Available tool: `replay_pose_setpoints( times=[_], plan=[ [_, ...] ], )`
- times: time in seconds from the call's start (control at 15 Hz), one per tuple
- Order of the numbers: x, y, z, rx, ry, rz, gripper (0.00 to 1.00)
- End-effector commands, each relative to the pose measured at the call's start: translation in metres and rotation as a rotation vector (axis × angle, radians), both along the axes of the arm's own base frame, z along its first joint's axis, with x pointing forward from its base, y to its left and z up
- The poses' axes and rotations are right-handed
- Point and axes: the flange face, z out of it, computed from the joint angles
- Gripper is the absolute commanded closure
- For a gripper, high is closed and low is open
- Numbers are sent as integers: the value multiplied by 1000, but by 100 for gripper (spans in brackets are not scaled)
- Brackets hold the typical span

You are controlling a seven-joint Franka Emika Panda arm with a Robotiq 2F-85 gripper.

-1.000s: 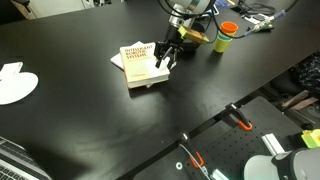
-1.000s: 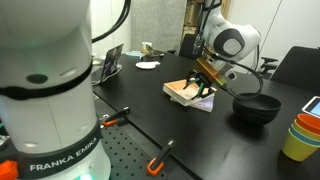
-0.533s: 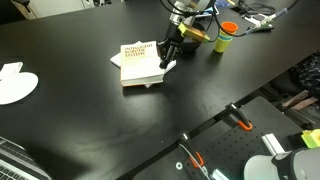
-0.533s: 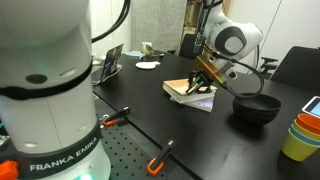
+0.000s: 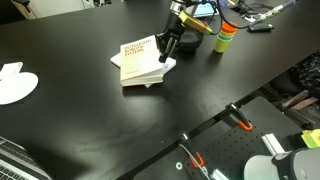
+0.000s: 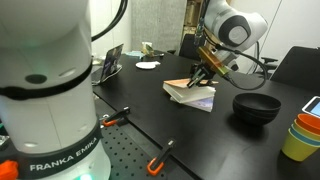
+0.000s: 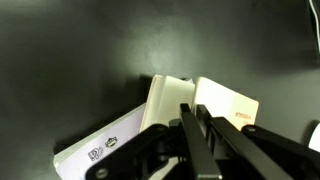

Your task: Open the book, then flip a few pages

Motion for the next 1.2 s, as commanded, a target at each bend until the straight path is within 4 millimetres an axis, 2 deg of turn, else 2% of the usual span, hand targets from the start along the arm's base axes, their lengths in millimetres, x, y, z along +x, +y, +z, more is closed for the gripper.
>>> replay_pose_setpoints(
  times=[0.0,0.33,0.6,1.13],
  plan=[
    [-4,10,32,45,-11,3,87],
    [-8,27,71,81,-45,31,87],
    [-10,51,90,108,-75,53,87],
    [-6,129,105,77,-136,156,87]
  ],
)
